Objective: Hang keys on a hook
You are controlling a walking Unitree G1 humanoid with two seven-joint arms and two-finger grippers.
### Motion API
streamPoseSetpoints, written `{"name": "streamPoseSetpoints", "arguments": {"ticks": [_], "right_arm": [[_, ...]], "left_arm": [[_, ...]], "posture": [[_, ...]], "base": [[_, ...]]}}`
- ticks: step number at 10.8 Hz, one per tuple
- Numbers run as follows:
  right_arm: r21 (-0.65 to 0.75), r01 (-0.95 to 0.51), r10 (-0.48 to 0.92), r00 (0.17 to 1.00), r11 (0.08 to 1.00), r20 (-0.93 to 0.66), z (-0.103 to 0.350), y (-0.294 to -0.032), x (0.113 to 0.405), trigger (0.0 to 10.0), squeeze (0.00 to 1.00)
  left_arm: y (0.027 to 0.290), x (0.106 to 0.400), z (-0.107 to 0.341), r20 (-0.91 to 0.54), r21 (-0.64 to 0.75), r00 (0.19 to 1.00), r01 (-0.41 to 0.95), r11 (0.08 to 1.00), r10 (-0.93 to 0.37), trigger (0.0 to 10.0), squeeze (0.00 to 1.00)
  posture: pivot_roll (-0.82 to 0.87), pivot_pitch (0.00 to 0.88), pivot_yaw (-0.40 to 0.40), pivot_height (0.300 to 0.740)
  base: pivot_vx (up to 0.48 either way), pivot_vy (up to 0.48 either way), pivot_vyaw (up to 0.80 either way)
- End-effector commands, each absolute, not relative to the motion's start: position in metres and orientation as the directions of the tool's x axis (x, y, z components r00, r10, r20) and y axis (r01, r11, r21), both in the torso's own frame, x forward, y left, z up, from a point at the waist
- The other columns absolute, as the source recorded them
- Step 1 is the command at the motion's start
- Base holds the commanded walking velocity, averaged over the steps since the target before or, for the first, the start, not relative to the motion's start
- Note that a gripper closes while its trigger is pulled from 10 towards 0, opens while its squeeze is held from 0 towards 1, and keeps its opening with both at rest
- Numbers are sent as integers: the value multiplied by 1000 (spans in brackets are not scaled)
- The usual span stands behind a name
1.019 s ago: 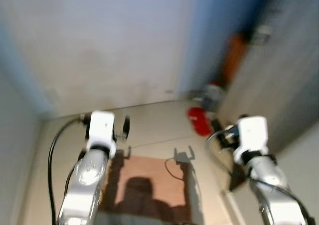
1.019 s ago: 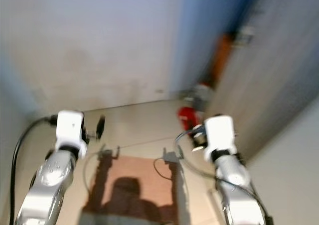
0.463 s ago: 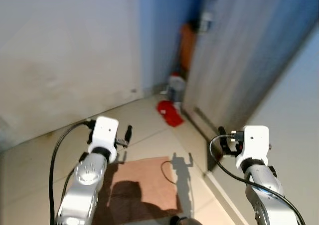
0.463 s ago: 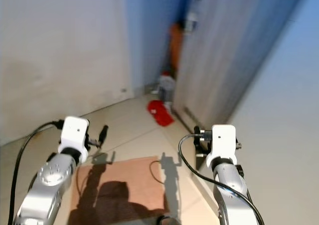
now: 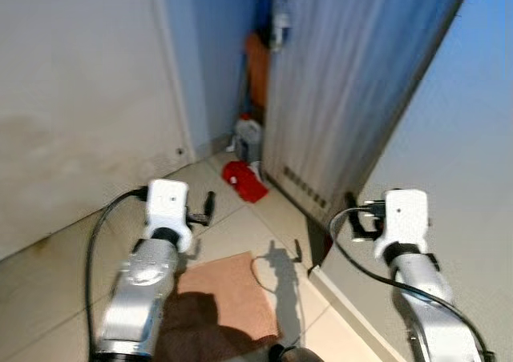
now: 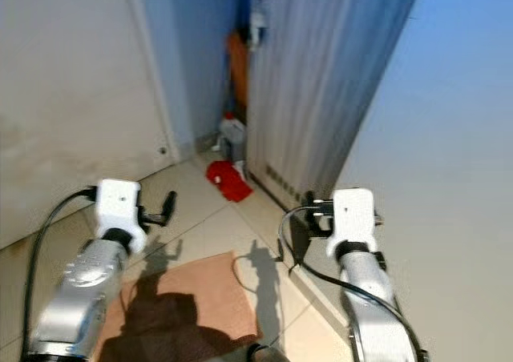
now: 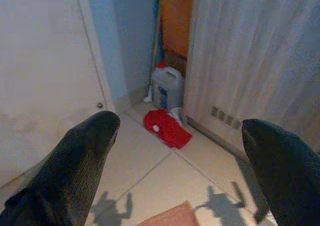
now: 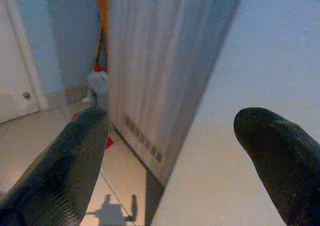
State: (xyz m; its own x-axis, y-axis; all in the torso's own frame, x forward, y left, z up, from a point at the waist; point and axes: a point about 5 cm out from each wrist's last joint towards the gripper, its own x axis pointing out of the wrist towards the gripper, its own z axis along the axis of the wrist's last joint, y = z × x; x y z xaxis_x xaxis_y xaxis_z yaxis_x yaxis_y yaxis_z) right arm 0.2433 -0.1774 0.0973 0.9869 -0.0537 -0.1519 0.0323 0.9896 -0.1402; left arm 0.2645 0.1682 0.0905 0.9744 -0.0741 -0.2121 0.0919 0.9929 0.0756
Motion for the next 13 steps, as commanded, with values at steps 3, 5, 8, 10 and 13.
{"name": "streamPoseSetpoints", "arguments": {"ticks": [3, 5, 8, 10, 13], "right_arm": [[-96, 77, -93, 979, 992, -179, 92, -177, 248, 10000, 0], [-90, 46, -62, 982, 995, -179, 90, -163, 253, 10000, 0], [-89, 60, -73, 985, 994, -153, 94, -159, 255, 10000, 0], [-83, 122, -130, 987, 989, -93, 111, -167, 262, 10000, 0], [-39, 124, -129, 979, 991, -159, 93, -163, 256, 10000, 0]], "left_arm": [[170, 277, 101, -184, 189, 976, 154, 970, -119, 10000, 0], [172, 283, 107, -174, 195, 980, 136, 971, -102, 10000, 0], [167, 291, 108, -178, 178, 973, 179, 968, -147, 10000, 0], [164, 303, 122, -129, 202, 979, 180, 963, -156, 10000, 0], [165, 296, 116, -155, 195, 977, 178, 964, -149, 10000, 0]], "posture": [[-77, 0, 35, 740], [-67, 0, 45, 740], [-91, 0, 83, 740], [-128, 0, 90, 740], [-100, 0, 67, 740]], "base": [[0, 0, -800], [0, 0, -800], [0, 0, -800], [0, 0, -800], [0, 0, -800]]}}
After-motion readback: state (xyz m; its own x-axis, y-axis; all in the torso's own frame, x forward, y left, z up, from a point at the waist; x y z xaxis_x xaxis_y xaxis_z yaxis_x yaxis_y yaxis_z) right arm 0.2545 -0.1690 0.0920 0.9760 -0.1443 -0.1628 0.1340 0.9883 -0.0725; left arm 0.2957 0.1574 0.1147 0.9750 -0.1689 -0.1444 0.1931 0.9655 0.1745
